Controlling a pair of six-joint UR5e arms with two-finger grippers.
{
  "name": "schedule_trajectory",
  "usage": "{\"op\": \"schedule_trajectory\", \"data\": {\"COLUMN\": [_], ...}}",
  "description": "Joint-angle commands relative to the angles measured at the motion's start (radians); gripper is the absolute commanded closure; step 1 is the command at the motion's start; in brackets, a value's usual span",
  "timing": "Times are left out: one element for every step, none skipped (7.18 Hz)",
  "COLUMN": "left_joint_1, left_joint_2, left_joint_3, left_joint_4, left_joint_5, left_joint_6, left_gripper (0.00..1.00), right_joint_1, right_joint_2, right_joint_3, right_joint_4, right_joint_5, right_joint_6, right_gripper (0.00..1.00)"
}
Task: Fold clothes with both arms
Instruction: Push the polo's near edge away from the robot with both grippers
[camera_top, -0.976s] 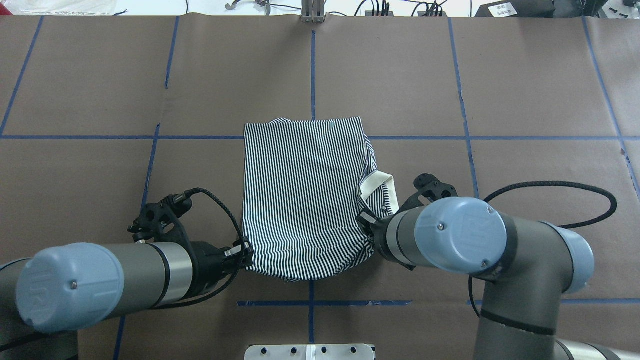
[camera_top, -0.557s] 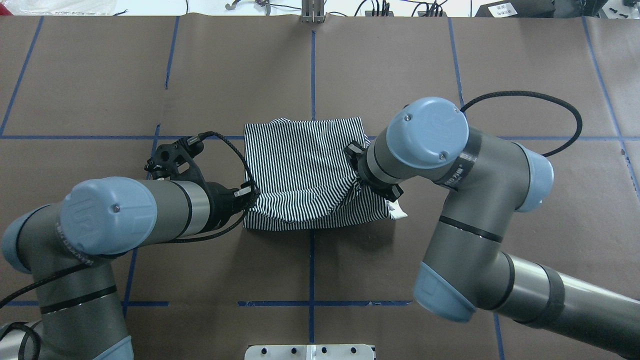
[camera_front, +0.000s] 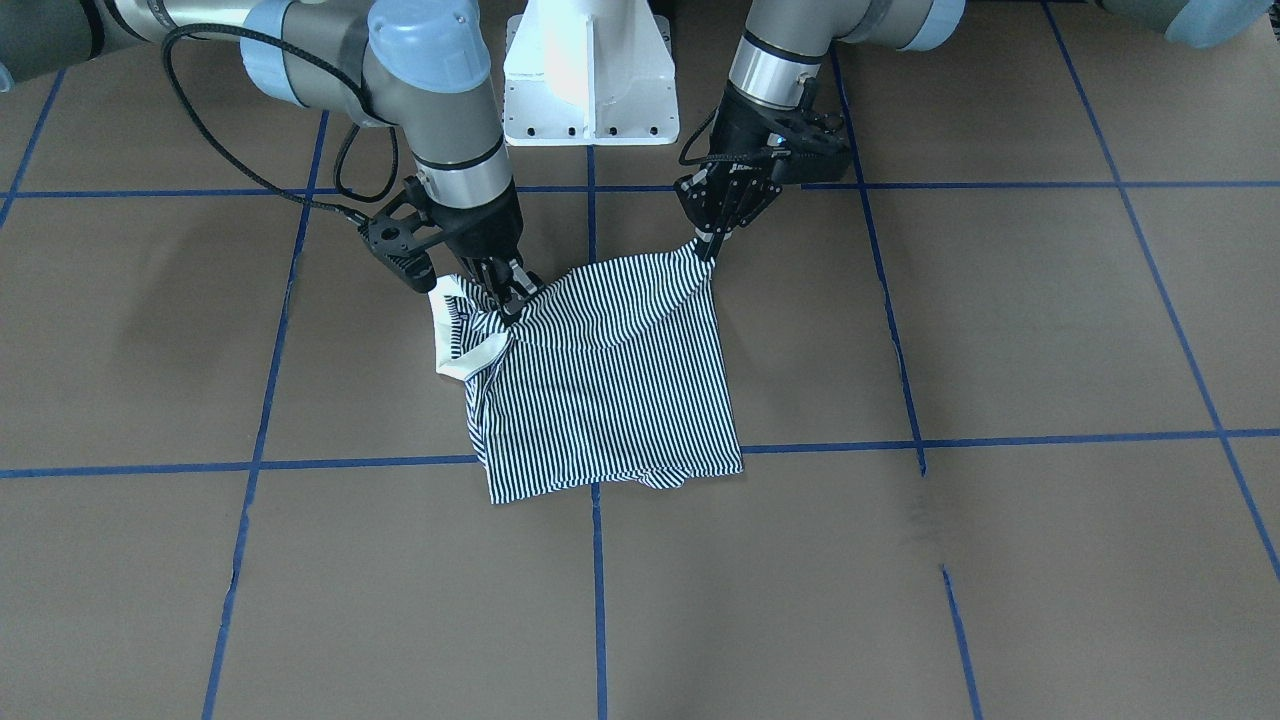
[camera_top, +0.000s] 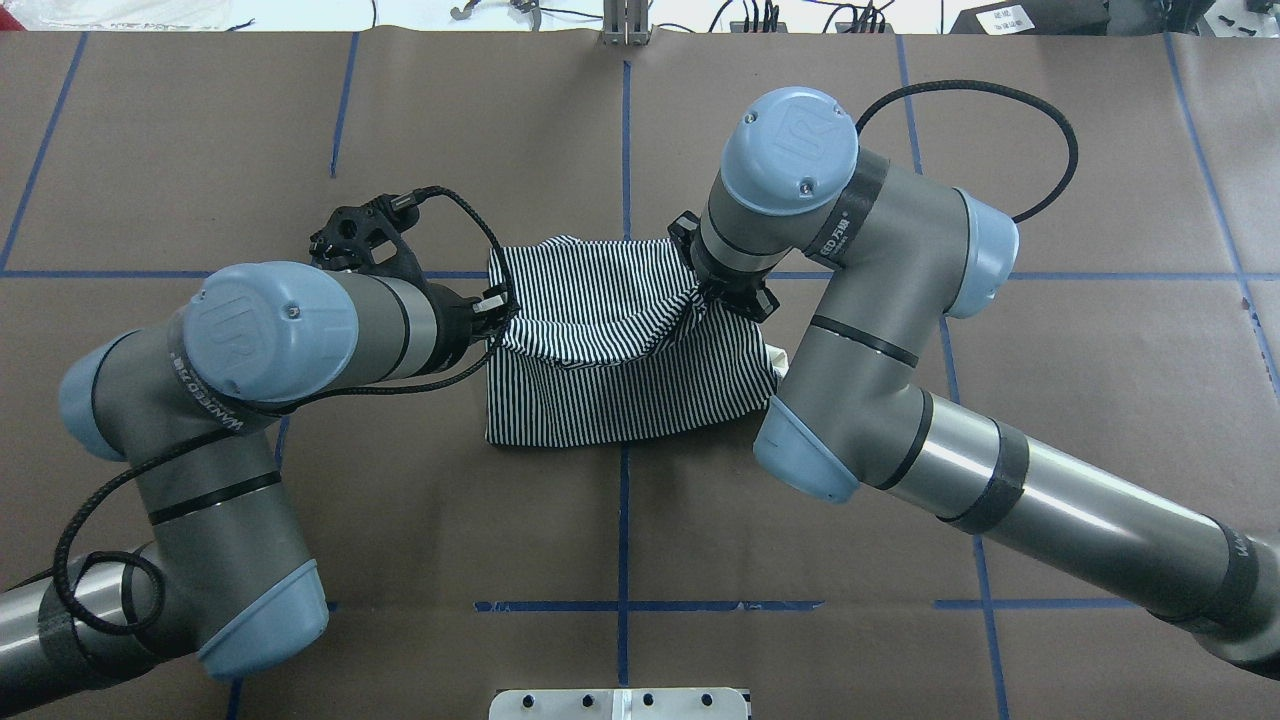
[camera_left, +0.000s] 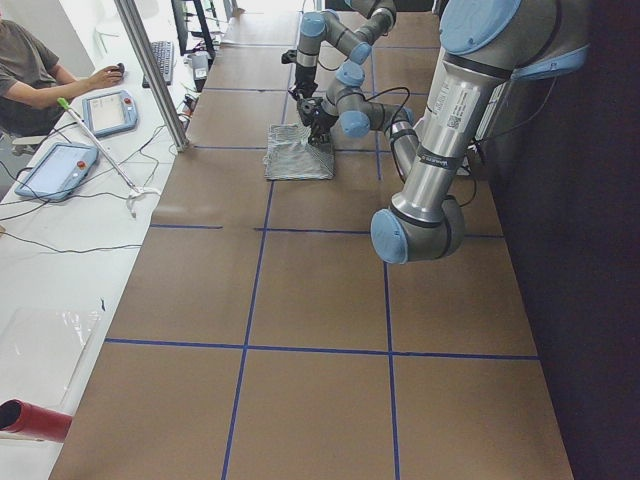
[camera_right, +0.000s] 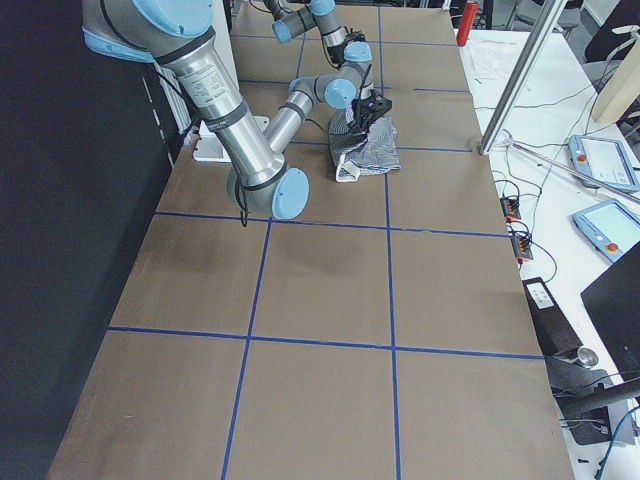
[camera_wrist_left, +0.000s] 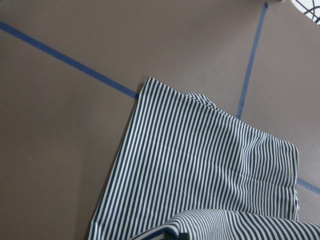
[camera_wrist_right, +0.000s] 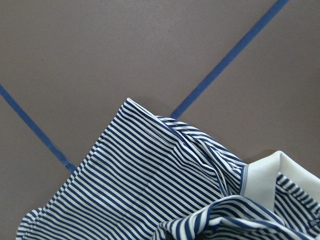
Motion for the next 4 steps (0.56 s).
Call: {"op": "schedule_trajectory", "data": {"left_joint_1": [-0.039,-0.057,-0.130,-0.187], "left_joint_2": [-0.035,-0.077,-0.110,-0.124], "left_joint_3": [0.185,0.318,0.416,0.443], "left_joint_4": [-0.134,-0.224,-0.286,-0.380], "left_joint_5": [0.001,0.004,0.002,-0.002], "left_joint_6": [0.034,0.110,0.176,0.228], "left_gripper": [1.00,0.93,0.64,0.46], "right_joint_1": [0.036,0.048,0.072,0.112], "right_joint_2": [0.070,0.134,0.193,0.214], "right_joint_3": [-0.185,-0.349,-0.522,-0.575], "right_joint_4": [0.090,0.167,0.287,0.319], "right_joint_5": [0.028,0.046,0.046,0.066], "right_joint_6": [-0.061,-0.124,-0.228,-0.338], "right_gripper": [1.00,0.42,0.00,0.00]}}
